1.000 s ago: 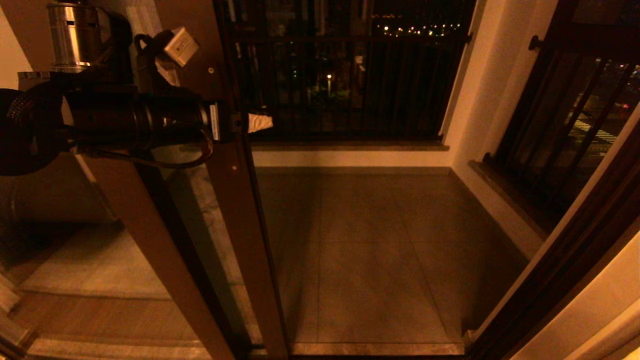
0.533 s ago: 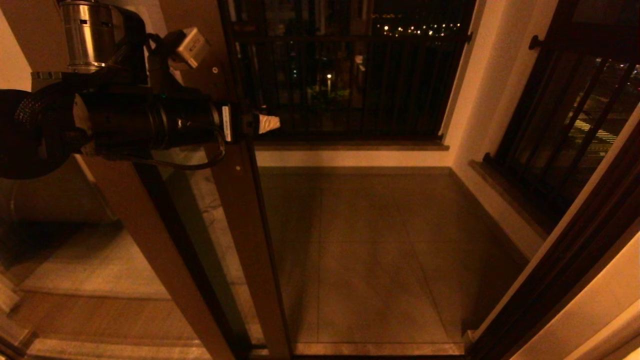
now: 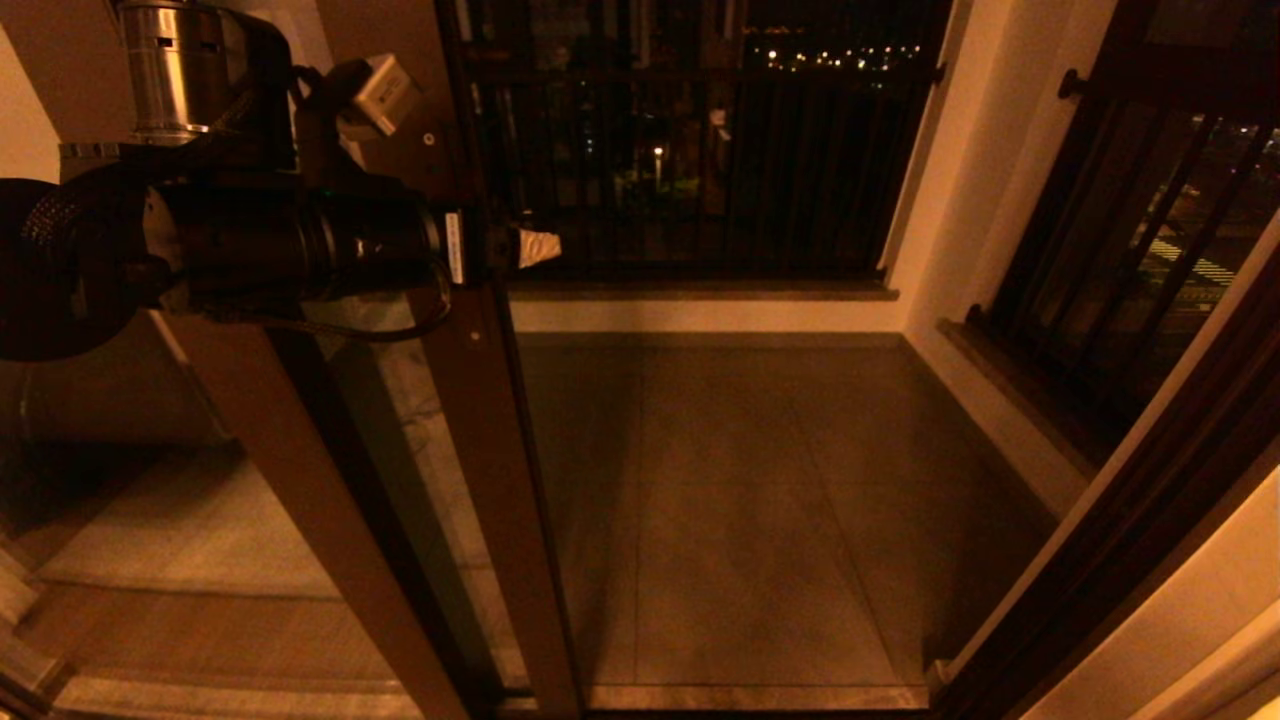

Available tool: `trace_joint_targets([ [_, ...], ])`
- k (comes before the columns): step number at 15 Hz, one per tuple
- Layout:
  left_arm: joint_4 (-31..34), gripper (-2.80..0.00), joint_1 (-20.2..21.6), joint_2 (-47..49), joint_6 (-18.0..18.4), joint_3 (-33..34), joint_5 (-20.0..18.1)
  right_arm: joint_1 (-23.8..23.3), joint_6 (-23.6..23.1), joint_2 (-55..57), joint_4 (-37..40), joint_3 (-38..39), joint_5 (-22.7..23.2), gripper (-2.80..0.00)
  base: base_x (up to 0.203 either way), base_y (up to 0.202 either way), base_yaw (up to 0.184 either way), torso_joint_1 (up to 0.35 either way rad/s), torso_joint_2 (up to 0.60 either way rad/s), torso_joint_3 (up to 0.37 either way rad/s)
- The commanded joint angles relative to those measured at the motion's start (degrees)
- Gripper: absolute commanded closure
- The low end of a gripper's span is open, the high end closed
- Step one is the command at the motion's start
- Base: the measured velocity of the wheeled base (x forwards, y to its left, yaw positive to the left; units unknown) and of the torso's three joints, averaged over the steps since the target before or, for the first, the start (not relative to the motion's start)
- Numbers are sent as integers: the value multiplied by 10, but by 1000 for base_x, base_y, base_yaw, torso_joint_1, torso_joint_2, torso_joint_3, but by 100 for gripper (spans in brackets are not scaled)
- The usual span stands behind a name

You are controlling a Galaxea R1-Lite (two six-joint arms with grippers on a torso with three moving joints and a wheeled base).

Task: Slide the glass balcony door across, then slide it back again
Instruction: Close the slid door

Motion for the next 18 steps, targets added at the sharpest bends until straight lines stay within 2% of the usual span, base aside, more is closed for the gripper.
trace_joint_targets([
  [1,0,-280,-13,-1,-1,-1,-2,0,0,1,0,0,0,0,0,0,0,0,0,0],
  [6,3,-280,-51,-10,-2,4,-1,0,0,1,0,0,0,0,0,0,0,0,0,0],
  [18,0,-280,-60,-11,-2,15,-1,0,0,1,0,0,0,0,0,0,0,0,0,0],
])
